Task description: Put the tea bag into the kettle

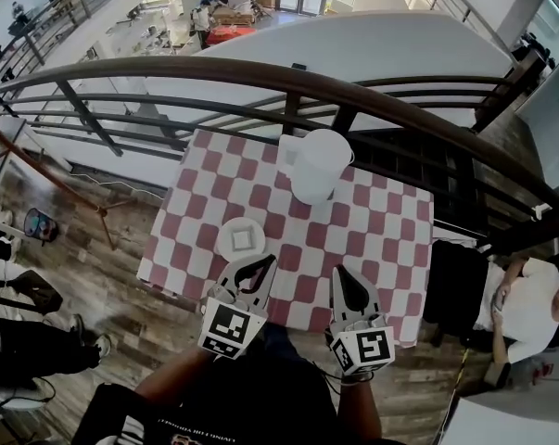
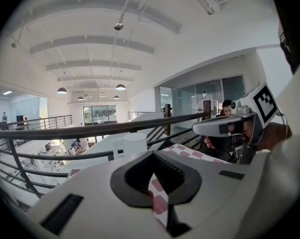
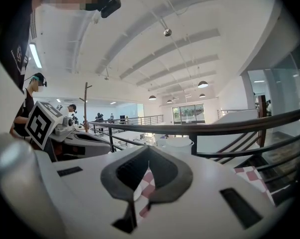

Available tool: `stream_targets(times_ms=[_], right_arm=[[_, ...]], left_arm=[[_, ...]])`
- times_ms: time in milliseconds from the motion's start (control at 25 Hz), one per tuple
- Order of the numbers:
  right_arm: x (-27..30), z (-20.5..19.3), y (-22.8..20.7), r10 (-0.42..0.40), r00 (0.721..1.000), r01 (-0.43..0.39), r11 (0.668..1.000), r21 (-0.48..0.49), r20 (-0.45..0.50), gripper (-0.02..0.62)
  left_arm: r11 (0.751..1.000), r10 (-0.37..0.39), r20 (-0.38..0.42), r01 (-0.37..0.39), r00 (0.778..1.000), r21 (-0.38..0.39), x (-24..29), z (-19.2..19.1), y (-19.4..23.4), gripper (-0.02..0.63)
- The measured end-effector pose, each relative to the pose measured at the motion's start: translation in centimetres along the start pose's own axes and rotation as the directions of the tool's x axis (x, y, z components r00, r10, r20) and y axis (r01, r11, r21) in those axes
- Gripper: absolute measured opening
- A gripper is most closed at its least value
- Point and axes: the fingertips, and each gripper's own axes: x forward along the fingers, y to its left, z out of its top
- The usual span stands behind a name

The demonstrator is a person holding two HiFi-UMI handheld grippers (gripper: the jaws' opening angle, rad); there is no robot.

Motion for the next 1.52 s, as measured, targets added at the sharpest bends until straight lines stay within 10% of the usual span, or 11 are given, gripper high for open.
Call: stream_targets(times_ms=[1520], right_arm=[[14.5,3.5,-9.5,0.046,0.999,-0.045,0.998,-0.034,0.012,0.014]], left_arm=[[0.996,0.073,-0.013,-0.073,0.997,0.041,13.8,4.4,8.1,-0.002]])
